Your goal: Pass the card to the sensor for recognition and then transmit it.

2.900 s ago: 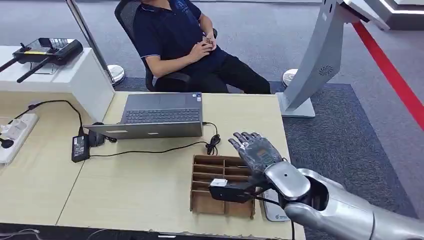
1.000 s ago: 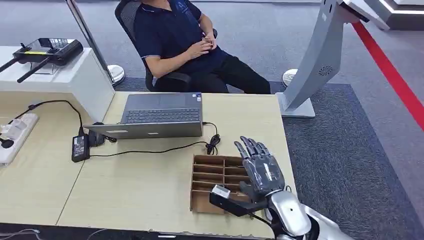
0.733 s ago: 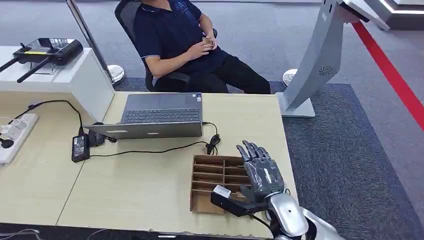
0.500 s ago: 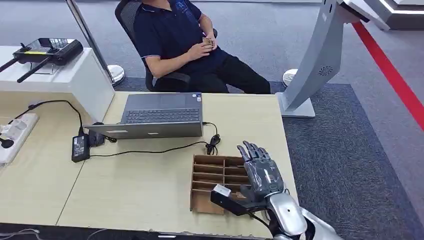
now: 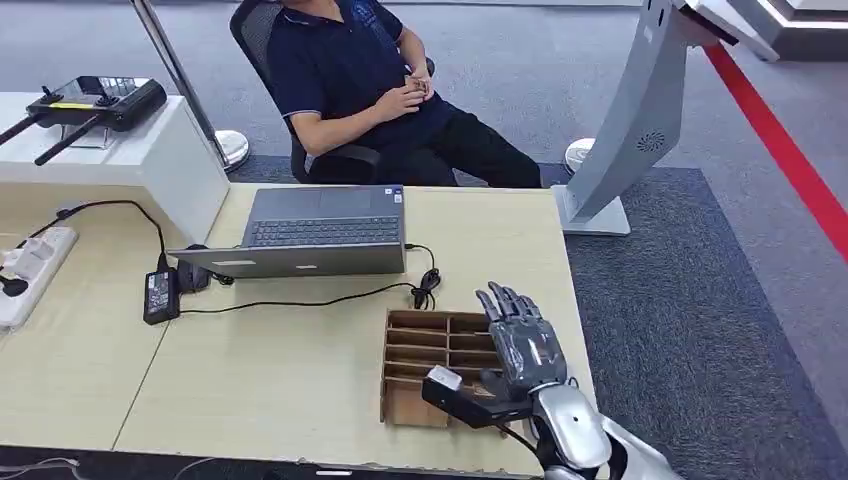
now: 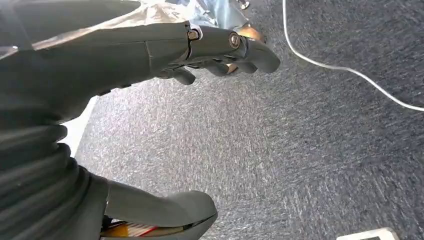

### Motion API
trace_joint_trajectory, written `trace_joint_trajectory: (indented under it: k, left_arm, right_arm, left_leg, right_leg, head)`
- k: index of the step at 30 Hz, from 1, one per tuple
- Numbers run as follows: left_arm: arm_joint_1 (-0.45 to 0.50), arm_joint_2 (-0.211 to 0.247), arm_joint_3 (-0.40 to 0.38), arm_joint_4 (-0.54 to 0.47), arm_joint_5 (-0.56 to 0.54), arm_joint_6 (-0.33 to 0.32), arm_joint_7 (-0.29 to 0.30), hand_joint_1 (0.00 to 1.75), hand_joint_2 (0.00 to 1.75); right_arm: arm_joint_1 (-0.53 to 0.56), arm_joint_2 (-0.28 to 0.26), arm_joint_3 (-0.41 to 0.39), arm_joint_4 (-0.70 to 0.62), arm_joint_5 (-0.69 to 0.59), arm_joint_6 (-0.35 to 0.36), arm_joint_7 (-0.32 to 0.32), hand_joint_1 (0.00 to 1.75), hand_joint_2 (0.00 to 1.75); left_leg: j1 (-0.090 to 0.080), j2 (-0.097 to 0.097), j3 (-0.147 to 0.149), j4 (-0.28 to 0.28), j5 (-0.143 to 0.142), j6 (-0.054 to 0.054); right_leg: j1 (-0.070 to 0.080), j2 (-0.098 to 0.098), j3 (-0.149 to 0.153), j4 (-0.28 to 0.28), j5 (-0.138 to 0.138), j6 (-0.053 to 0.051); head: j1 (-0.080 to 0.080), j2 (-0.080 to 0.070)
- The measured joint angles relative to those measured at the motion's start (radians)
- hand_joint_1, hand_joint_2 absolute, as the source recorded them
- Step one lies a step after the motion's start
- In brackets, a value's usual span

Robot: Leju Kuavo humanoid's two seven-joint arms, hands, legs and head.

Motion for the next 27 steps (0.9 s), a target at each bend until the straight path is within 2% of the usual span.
trace_joint_trajectory:
  k: [6,10,27]
  left_arm:
    - [0.000,-0.001,0.000,0.000,-0.003,0.000,0.000,0.00,1.75]
    - [-0.001,-0.002,0.000,0.000,-0.007,-0.002,0.000,0.00,1.75]
    - [-0.002,-0.003,-0.001,0.000,-0.015,-0.005,-0.002,0.00,1.75]
  right_arm:
    - [0.010,0.001,-0.019,0.003,0.056,-0.067,0.000,0.00,1.75]
    - [0.016,0.001,-0.033,0.003,0.078,-0.085,0.000,0.00,1.75]
    - [0.021,0.003,-0.075,-0.002,0.108,-0.067,-0.012,0.00,1.75]
  left_leg:
    - [0.000,0.000,0.000,0.000,0.000,0.000]
    - [0.000,0.000,0.000,0.000,0.000,0.000]
    - [0.000,0.000,0.000,0.000,0.000,0.000]
  right_leg:
    - [0.000,0.000,0.000,0.000,0.000,0.000]
    - [0.000,0.000,0.000,0.000,0.000,0.000]
    - [0.000,0.000,0.000,0.000,0.000,0.000]
  head:
    - [0.000,0.000]
    - [0.000,0.000]
    - [0.000,0.000]
